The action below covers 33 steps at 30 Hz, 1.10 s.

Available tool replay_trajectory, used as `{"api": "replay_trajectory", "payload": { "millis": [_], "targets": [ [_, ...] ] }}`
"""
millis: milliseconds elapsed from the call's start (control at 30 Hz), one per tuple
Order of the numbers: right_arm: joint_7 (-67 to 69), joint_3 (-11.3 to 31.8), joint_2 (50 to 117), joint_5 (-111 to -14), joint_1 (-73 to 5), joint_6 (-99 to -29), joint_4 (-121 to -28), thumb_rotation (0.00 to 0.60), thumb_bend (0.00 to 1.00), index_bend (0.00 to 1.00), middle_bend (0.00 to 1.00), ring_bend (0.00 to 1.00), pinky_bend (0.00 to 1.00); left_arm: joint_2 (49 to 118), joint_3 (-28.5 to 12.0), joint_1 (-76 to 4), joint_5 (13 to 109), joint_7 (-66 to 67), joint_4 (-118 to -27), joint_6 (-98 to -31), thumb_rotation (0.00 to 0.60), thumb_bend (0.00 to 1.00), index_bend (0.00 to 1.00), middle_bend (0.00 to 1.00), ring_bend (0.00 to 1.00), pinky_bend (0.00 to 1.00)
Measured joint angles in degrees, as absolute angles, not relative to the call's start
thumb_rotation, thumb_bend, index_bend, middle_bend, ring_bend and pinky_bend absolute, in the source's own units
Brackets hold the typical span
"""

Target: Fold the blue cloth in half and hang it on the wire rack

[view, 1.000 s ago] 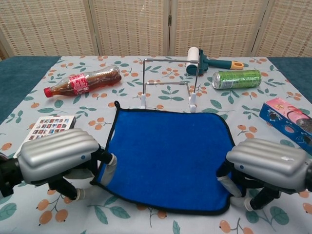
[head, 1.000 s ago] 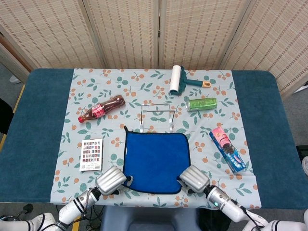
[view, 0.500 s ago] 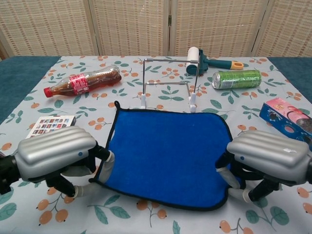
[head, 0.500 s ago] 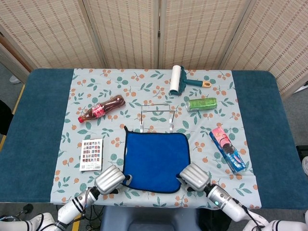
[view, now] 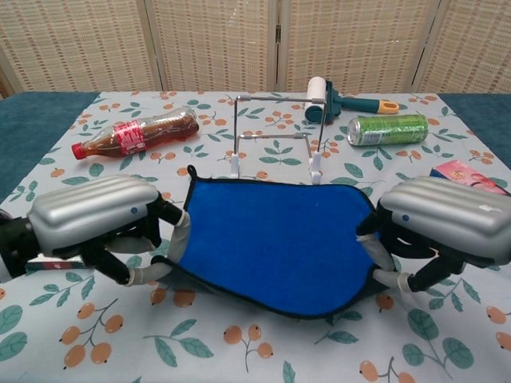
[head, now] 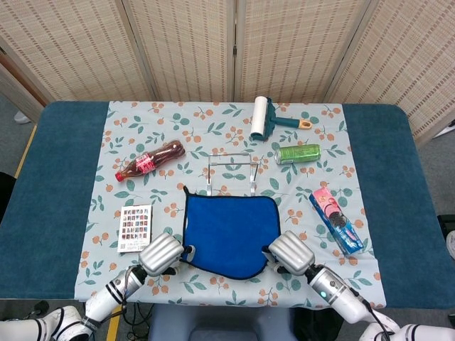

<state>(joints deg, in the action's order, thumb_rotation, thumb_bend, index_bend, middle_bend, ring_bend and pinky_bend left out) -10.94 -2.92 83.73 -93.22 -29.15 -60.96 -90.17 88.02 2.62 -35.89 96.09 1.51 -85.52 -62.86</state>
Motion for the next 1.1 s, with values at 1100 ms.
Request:
{"api": "replay_trajectory", "payload": {
  "millis": [1100],
  "targets": [
    [-12.32,7.52,88.39,-78.07,-34.23,-55.85,-80.4,0.6,0.49,0.68,0.93,0.87,0.97,94.23,-11.82,-47.5,68.67,4.9,-72.11,-44.55,0.6,0.43,0.62,1.0,0.86,0.95]
  ]
}}
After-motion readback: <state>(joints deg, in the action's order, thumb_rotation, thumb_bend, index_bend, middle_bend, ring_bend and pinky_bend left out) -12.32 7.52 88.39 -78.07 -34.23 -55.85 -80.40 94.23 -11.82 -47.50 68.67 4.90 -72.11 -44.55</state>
